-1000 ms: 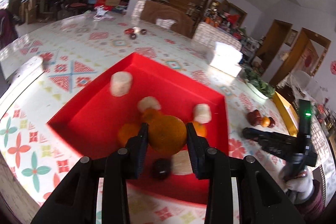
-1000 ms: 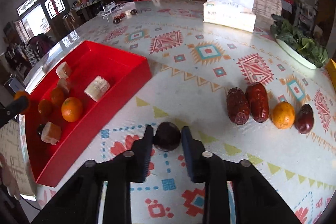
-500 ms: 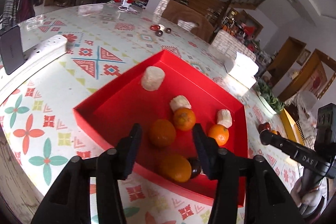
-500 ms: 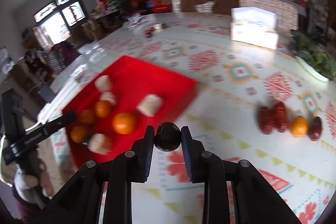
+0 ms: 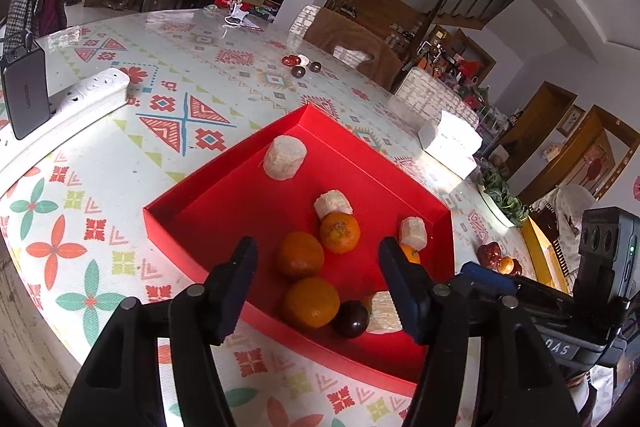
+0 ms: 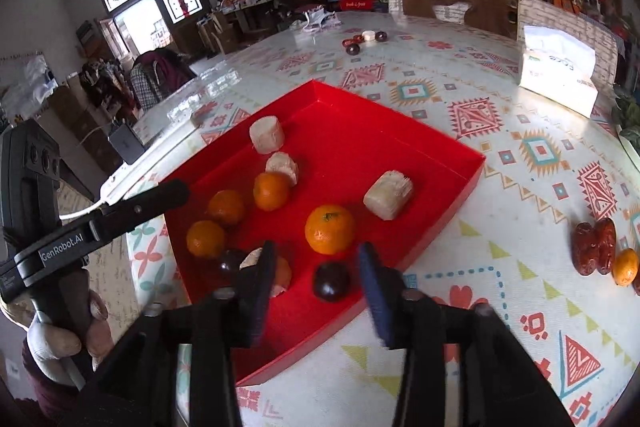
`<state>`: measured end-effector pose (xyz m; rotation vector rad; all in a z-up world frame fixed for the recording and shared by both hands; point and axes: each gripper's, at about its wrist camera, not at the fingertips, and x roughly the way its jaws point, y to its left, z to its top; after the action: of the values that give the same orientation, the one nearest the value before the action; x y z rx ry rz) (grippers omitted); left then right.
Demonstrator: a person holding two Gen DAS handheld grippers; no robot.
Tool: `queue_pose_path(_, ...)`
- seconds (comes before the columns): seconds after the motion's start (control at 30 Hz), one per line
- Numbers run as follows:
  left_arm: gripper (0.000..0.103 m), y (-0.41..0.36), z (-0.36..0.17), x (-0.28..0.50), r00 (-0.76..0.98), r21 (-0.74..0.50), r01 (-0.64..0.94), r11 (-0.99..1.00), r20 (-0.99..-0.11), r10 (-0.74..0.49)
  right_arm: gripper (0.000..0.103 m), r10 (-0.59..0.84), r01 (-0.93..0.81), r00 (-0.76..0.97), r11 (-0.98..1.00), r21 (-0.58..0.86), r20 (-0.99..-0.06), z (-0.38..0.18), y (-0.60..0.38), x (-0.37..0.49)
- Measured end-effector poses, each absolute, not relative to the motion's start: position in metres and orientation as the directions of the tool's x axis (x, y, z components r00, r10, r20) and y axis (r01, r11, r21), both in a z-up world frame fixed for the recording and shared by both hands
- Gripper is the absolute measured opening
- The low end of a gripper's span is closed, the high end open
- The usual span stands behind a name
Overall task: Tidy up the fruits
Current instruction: 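Lower the mandarin and plum into the red tray and open both tools, then move both open tools back to the remaining dates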
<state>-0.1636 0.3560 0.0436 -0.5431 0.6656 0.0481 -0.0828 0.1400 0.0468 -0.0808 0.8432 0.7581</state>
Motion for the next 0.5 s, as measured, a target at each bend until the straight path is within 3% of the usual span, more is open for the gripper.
queue_pose_path(0.13,0.063,0.352,0.041,-0.16,0.786,-0.489,-0.198,0.849,-0.597,-0.161,0.059,0.572,-0.608,0.451,0.759,0.234,-0.685,0.052,0.124,-0.079)
queue_pose_path(0.27,0.071,0.345,0.043,-0.159,0.792,-0.525,-0.168,0.834,-0.576,-0.204,0.061,0.554,-0.566,0.518,0.794,0.224,-0.652,0.059,0.099,-0.078)
queue_pose_path(0.4,0.072,0.335,0.054,-0.16,0.802,-0.522,-0.133,0.843,-0.556,-0.217,0.063,0.42,-0.463,0.714,0.883,0.073,-0.56,0.082,0.064,-0.092)
queue_pose_path(0.47,0.072,0.332,0.066,-0.161,0.817,-0.515,-0.114,0.85,-0.536,-0.215,0.07,0.329,-0.394,0.819,0.918,-0.042,-0.471,0.099,0.044,-0.103)
queue_pose_path(0.5,0.073,0.33,0.074,-0.162,0.828,-0.507,-0.107,0.855,-0.521,-0.205,0.082,0.289,-0.358,0.859,0.929,-0.091,-0.423,0.106,0.034,-0.109)
